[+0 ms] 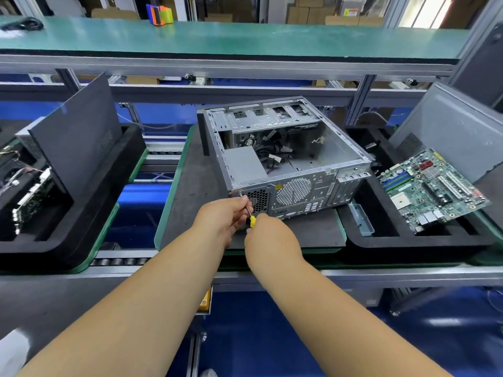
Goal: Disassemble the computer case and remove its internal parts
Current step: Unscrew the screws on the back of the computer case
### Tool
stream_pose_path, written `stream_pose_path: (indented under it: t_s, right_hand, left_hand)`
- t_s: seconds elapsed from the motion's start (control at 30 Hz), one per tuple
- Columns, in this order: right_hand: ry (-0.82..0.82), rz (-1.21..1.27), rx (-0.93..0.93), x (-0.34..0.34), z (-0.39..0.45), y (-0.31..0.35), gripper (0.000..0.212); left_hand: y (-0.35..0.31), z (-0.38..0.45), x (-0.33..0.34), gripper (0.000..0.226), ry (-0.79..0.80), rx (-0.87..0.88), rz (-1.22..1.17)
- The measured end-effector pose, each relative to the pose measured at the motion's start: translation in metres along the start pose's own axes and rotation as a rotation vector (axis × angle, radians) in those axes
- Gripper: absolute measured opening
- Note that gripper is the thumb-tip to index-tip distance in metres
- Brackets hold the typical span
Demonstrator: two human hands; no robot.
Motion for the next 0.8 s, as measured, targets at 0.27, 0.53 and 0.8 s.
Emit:
stream_pose_path:
  t_s: [0.27, 0.53, 0.8]
  right_hand:
    - [0.756, 1.626, 0.785, 0.027, -0.017, -0.013, 0.039]
    - [0.479, 1.550, 0.741, 0.031, -0.015, -0.010, 0.040]
    - [0.184, 0.720, 0.540, 0.021, -0.006, -0.010, 0.036]
  left_hand:
    - [-0.004, -0.004, -0.001, 0.016, 0.049, -0.073, -0.002]
    - [-0.002, -0.007, -0.003, 0.011, 0.065, -0.061, -0.002]
    - [-0.001, -0.006, -0.004, 0.010, 0.059, -0.067, -0.009]
Point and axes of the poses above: each hand's wrist, its own z-axis towards the middle knuckle, its own x-axis out of the palm, y = z × x, the point moved 4 cm from there along z, towards the middle knuckle, and after that the axes turned 12 degrees about -y, right-handed, at the moved point
